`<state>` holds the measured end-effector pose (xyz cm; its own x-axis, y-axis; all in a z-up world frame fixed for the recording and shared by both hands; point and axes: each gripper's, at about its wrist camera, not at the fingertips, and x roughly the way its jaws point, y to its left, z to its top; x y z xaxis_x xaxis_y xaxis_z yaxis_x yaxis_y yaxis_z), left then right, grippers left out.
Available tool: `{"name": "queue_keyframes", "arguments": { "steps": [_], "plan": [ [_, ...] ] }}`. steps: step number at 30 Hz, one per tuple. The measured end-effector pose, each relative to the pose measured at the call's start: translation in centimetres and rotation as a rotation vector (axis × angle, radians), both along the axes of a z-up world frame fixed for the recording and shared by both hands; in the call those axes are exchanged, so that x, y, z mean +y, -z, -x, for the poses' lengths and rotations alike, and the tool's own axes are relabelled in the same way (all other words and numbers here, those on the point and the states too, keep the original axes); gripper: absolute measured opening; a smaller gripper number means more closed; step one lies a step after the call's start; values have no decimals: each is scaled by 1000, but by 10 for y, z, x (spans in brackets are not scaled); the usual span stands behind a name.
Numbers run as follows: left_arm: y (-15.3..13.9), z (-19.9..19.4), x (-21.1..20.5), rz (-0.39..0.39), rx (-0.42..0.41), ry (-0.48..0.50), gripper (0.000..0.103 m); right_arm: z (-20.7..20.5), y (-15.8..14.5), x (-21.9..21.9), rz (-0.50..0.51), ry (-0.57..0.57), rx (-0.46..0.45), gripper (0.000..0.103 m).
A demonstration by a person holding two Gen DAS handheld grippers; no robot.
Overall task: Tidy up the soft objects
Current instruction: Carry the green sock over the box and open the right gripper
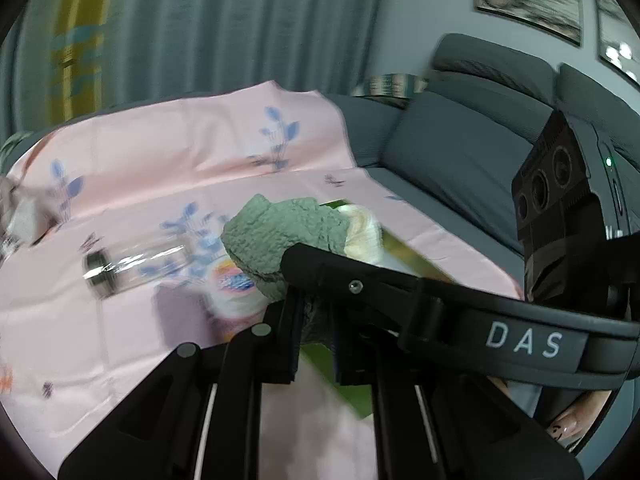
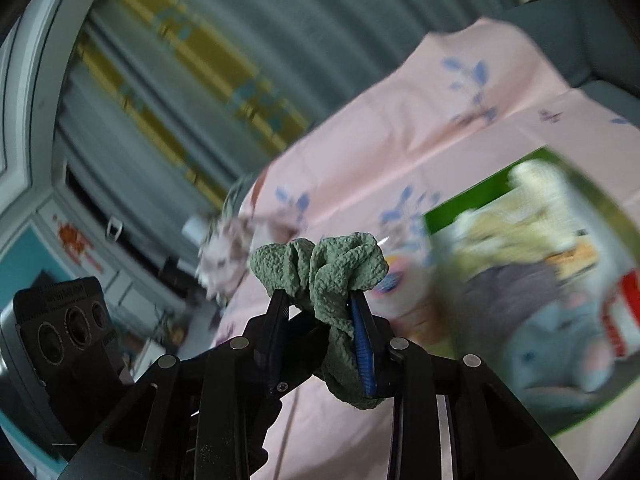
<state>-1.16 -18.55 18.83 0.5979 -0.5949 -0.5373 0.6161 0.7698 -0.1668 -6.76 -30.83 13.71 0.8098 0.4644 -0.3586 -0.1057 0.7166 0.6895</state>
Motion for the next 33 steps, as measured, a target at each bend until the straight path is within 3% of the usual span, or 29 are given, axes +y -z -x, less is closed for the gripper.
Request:
{"name": "queue_keyframes", "arguments": {
  "steps": [10,21,23,25,30,33],
  "plan": [
    [20,-18,-76,-22,56,142,8,10,33,-73,-114,223,83,33],
    [53,-35,-110,-49,172,166,12,2,68,-103,-116,379,255,33],
    [56,-35,-111,-51,178,159,16,4,71,-105,-115,392,265,33],
    [55,-34,-111,-56,178,152,33,5,71,-106,-113,403,269,33],
    [50,-30,-103,-62,146,150,62,10,66,-105,-102,417,259,33],
    [45,-26,-94,-58,126,138,68,11,63,-103,-94,413,245,33]
  ]
}}
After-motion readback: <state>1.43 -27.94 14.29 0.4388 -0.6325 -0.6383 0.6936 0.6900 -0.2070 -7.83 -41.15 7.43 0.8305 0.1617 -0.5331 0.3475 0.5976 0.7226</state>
